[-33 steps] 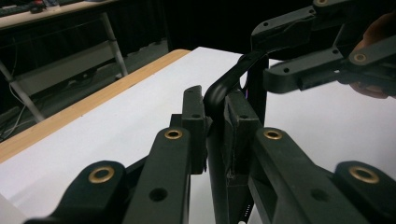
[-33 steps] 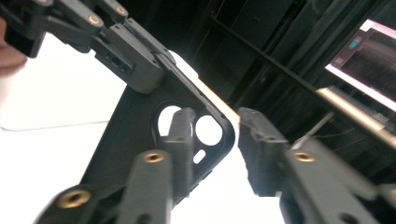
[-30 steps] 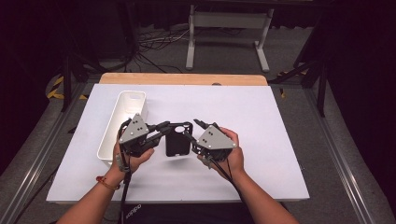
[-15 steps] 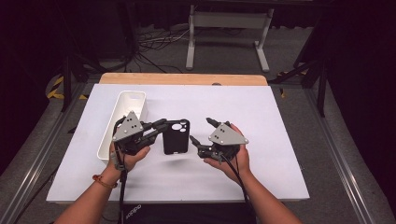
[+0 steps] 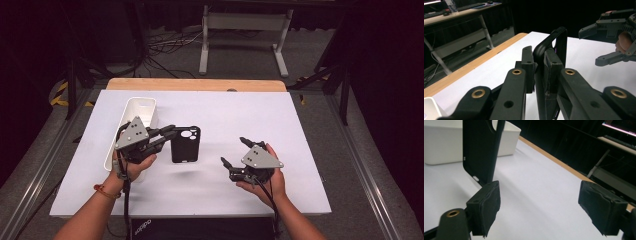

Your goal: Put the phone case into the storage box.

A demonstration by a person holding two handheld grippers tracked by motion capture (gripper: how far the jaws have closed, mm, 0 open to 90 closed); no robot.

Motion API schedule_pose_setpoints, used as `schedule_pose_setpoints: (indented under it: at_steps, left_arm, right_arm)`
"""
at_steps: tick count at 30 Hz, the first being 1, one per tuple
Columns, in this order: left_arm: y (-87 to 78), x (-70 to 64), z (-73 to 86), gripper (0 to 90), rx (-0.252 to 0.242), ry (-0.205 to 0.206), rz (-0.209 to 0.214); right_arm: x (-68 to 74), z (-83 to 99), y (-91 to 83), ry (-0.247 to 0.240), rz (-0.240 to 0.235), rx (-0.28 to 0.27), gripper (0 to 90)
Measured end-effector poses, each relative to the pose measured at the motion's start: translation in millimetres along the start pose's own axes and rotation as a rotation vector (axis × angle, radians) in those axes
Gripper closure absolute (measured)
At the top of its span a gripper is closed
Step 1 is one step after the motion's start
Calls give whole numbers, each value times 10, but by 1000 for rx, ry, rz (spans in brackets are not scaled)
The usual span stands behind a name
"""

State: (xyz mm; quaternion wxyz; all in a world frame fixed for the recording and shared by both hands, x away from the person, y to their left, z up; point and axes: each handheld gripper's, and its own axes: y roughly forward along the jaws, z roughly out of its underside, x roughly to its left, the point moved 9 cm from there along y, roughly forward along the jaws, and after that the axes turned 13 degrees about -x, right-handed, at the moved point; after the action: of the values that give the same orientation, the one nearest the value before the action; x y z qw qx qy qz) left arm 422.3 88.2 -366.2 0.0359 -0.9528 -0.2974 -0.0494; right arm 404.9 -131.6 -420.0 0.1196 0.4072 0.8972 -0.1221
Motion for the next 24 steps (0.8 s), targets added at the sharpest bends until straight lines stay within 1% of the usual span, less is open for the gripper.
schedule_pose_setpoints:
  at_steps: [1,4,6,8,12,13,18,21,22,23,24]
  left_arm:
    - [-4,14,-9,813,-7,-1,-4]
    - [-40,61,-50,813,-17,-3,6]
    - [-76,97,-74,813,-11,7,0]
    - [-107,117,-100,813,-13,10,2]
    - [-158,168,-151,813,-19,15,-1]
    - [-181,195,-180,813,-25,19,-6]
    - [-263,304,-280,813,-43,29,-22]
    - [-306,358,-335,813,-57,38,-33]
    - [-317,382,-360,812,-72,31,-41]
    - [-333,402,-374,813,-73,25,-42]
    - [-346,415,-377,813,-67,31,-41]
  right_arm:
    - [-10,32,-24,0,5,12,191]
    - [-20,98,-70,0,12,25,190]
    - [-16,144,-105,-14,16,36,191]
    - [-13,173,-136,-17,14,40,190]
    - [-36,220,-171,-19,33,43,190]
    - [-57,254,-177,-9,46,42,183]
    - [-76,262,-198,1,49,33,176]
    - [-86,273,-207,-13,57,42,164]
    - [-87,274,-210,-11,57,41,164]
    - [-81,280,-208,-6,50,42,165]
    - [-79,287,-206,-14,51,48,164]
